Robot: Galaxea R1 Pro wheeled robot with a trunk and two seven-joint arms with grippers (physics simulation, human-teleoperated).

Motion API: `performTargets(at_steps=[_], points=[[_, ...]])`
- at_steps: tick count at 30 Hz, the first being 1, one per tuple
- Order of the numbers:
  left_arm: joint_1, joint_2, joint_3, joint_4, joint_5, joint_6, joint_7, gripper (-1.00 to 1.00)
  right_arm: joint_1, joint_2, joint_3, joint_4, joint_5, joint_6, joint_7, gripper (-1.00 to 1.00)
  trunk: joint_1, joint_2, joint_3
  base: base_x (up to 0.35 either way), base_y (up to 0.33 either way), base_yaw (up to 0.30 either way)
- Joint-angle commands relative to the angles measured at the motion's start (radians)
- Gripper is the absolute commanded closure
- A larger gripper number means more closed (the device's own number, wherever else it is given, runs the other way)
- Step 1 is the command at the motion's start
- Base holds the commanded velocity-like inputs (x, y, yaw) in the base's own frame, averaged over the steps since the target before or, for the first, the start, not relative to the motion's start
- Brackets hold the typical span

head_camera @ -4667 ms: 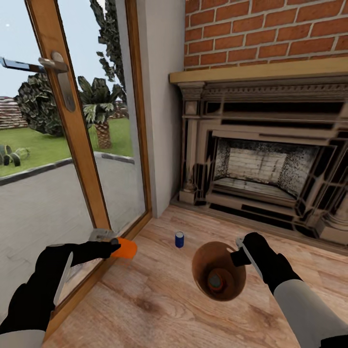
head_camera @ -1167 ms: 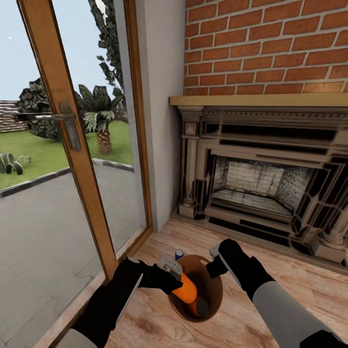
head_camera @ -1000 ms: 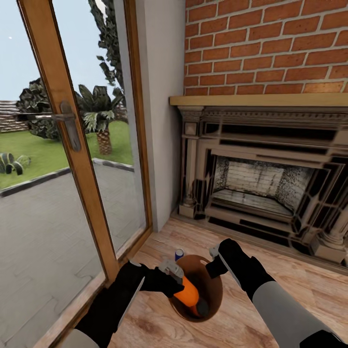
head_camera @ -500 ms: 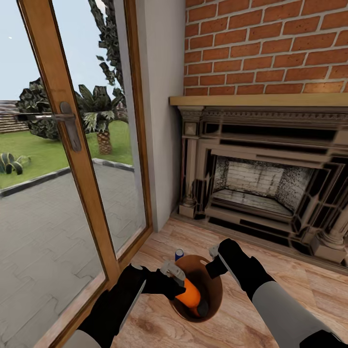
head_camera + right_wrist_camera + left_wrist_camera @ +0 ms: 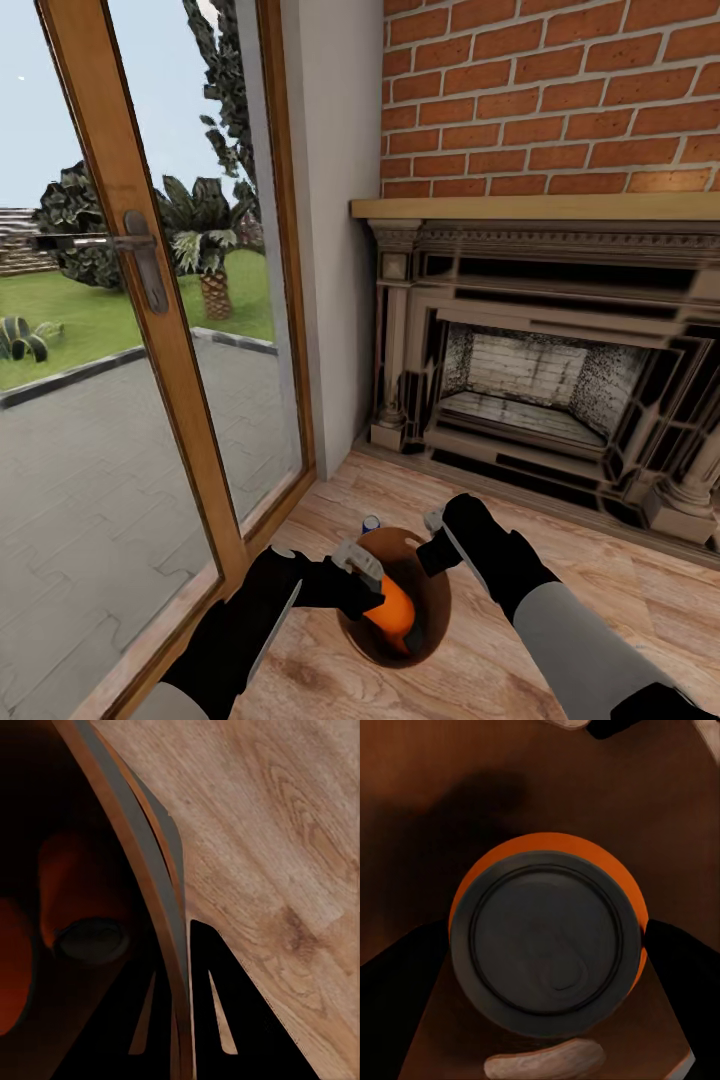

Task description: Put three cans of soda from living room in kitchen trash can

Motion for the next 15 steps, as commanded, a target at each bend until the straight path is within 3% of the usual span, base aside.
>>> performTargets(at_steps=[1, 12, 15], points=[[0.000, 0.000, 0.000, 0.000, -0.001, 0.000, 0.000, 1.00, 0.000, 0.003, -0.001, -0.001, -0.020, 0.002, 0.004, 1.00, 0.000, 0.000, 0.000, 0.000, 0.000, 0.000], [0.000, 0.002, 0.000, 0.006, -0.004, -0.002, 0.000, 1.00, -0.002, 0.011, 0.029, -0.003, -0.021, 0.002, 0.004, 1.00, 0.000, 0.000, 0.000, 0.000, 0.000, 0.000], [0.000, 0.002, 0.000, 0.052, -0.006, -0.033, 0.001, 1.00, -0.002, 0.010, 0.031, -0.004, -0.021, 0.002, 0.004, 1.00, 0.000, 0.000, 0.000, 0.000, 0.000, 0.000]])
